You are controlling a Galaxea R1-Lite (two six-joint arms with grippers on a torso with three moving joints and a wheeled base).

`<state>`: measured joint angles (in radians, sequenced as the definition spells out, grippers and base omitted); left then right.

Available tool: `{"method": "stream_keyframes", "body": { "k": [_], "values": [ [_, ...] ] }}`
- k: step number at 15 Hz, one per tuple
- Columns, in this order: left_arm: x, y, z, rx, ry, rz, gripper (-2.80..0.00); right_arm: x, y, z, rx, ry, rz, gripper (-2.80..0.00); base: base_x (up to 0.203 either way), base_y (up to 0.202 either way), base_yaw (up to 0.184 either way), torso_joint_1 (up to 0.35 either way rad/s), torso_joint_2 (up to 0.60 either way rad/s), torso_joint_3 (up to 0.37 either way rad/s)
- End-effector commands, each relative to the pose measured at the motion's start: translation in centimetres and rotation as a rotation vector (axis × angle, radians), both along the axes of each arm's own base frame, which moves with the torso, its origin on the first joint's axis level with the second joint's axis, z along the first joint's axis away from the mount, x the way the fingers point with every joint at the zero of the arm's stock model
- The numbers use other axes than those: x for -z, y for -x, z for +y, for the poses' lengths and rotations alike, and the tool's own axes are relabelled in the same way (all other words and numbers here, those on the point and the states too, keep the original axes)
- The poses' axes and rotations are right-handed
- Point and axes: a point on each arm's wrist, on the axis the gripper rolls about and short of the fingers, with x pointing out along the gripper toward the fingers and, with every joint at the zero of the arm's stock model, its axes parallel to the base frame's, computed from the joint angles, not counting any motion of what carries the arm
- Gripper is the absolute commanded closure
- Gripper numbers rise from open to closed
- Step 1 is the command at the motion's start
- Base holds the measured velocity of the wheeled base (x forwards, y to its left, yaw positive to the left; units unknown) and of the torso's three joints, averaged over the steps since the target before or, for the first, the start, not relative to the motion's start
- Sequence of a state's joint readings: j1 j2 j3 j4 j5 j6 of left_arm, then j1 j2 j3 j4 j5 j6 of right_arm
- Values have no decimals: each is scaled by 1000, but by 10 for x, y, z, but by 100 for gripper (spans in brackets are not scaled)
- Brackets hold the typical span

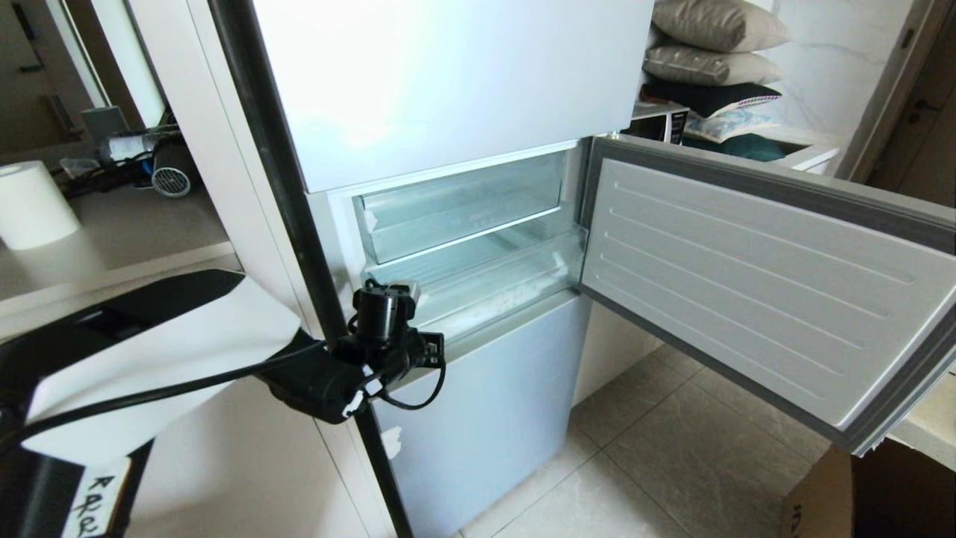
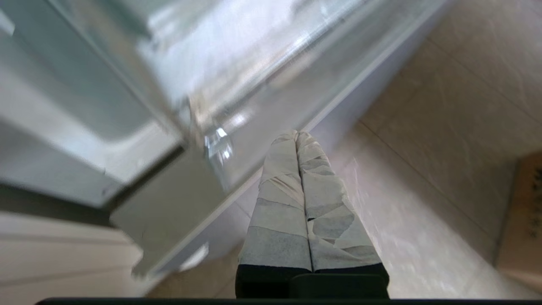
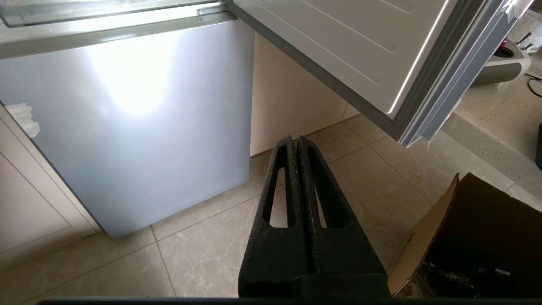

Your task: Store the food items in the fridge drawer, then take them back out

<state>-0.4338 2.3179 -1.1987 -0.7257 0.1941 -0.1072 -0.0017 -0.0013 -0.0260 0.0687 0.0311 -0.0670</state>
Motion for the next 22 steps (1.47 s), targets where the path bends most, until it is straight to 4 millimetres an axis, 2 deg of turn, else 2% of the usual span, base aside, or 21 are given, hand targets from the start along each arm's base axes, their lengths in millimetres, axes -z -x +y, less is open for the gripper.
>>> {"method": "stream_keyframes", "body": {
  "k": [1, 4, 8, 10, 12, 14, 18, 20, 22],
  "values": [
    [19, -13, -3, -15, -4, -10, 0, 0, 0, 0, -1, 0, 0, 0, 0, 0, 0, 0, 0, 0],
    [20, -38, -3, -85, -9, -145, 0, 0, 0, 0, -1, 0, 0, 0, 0, 0, 0, 0, 0, 0],
    [9, -55, 2, -160, 4, -214, 0, 0, 0, 0, 0, 1, 0, 0, 0, 0, 0, 0, 0, 0],
    [9, -55, 2, -162, 5, -214, 0, 0, 0, 0, 0, 1, 0, 0, 0, 0, 0, 0, 0, 0],
    [0, -46, 0, -150, 5, -212, 0, 0, 0, 0, -1, 0, 0, 0, 0, 0, 0, 0, 0, 0],
    [-18, -25, 0, -128, 8, -203, 0, 0, 0, 0, 0, 1, 0, 0, 0, 0, 0, 0, 0, 0],
    [-97, 29, 14, -96, 74, -292, 0, 0, 0, 0, -1, 0, 1, 0, 0, 0, 0, 0, 0, 0],
    [-141, 68, 32, -84, 114, -360, 0, 0, 0, 0, 0, 1, 1, 0, 0, 0, 0, 0, 0, 0],
    [-179, 117, 55, -80, 155, -437, 0, 0, 0, 0, 0, 1, 0, 0, 0, 0, 0, 0, 0, 0]
  ]
}}
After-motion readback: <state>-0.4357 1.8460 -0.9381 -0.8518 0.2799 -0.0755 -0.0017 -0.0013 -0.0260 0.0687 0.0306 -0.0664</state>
